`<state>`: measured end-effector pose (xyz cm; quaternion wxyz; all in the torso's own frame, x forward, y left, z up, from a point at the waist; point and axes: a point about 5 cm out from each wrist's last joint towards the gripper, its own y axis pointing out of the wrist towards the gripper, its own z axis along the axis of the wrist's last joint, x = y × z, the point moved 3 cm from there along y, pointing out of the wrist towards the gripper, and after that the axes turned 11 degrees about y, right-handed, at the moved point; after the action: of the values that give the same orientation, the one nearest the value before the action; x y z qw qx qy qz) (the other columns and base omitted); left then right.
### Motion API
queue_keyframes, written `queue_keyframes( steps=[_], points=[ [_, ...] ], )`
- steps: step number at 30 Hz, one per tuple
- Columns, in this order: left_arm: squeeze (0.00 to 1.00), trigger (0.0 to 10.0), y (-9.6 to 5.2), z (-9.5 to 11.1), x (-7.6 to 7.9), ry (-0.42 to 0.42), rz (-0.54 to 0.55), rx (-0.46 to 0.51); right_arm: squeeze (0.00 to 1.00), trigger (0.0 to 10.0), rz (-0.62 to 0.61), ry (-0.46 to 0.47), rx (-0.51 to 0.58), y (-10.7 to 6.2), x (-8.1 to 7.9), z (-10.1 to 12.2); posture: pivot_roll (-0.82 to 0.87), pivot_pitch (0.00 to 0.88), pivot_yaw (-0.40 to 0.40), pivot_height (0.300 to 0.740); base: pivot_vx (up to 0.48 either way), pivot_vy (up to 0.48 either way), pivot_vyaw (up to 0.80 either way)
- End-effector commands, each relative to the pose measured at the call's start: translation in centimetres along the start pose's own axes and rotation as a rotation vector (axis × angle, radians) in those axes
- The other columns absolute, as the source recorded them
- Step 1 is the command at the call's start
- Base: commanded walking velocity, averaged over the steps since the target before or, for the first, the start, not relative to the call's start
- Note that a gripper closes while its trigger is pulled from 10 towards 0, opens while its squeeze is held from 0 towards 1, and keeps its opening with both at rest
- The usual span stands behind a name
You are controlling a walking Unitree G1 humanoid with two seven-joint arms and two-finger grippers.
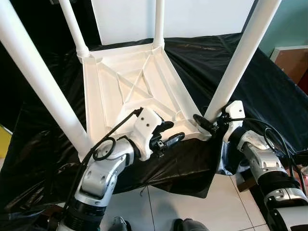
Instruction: Building children table
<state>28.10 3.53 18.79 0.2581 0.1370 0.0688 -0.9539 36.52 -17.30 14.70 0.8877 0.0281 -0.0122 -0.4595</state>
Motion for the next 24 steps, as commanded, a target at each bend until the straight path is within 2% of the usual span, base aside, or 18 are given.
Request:
queue_keyframes(
  steps=[1,2,3,6,12,14,16,21,24],
  points=[
    [0.00,10.0,0.5,0.1,-0.2,0.006,0.030,0.004,0.00,4.7,-0.099,-0.021,-0.052,-0.2,0.7,-1.2,-0.09,0.108,-0.022,0.740,0.000,0.000,0.00],
    [0.00,10.0,0.5,0.1,-0.2,0.006,0.030,0.004,0.00,4.7,-0.099,-0.021,-0.052,-0.2,0.7,-1.2,-0.09,0.108,-0.022,0.740,0.000,0.000,0.00],
    [0.00,10.0,0.6,0.1,-0.4,0.006,0.041,0.000,0.00,10.0,-0.142,-0.027,-0.050,0.0,0.4,-1.4,-0.09,0.106,-0.021,0.740,0.000,0.000,0.00],
    [0.00,10.0,0.7,0.0,-0.5,0.007,0.047,-0.003,0.00,10.0,-0.169,-0.030,-0.047,0.2,0.2,-1.6,-0.09,0.106,-0.021,0.740,0.000,0.000,0.00],
    [0.00,10.0,0.8,0.1,-1.1,0.017,0.086,-0.009,0.00,10.0,-0.343,0.011,0.000,0.7,-1.1,-2.3,-0.06,0.098,-0.017,0.740,0.000,0.000,0.00],
    [0.00,10.0,0.8,0.1,-1.1,0.017,0.086,-0.009,0.00,10.0,-0.343,0.011,0.000,0.7,-1.1,-2.3,-0.06,0.098,-0.017,0.740,0.000,0.000,0.00],
    [0.00,10.0,1.2,0.4,-1.6,0.013,0.118,0.003,0.00,10.0,-0.479,0.064,0.012,1.0,-1.2,-2.8,-0.05,0.087,-0.028,0.740,0.000,0.000,0.00],
    [0.00,10.0,1.4,0.4,-1.8,0.011,0.135,0.010,0.00,10.0,-0.567,0.098,0.024,1.3,-1.6,-3.0,-0.04,0.079,-0.031,0.740,0.000,0.000,0.00],
    [0.00,10.0,1.5,0.3,-2.1,0.019,0.159,0.008,0.00,10.0,-0.713,0.119,0.041,1.4,-2.3,-3.1,-0.01,0.065,-0.043,0.740,0.000,0.000,0.00]
  ],
)
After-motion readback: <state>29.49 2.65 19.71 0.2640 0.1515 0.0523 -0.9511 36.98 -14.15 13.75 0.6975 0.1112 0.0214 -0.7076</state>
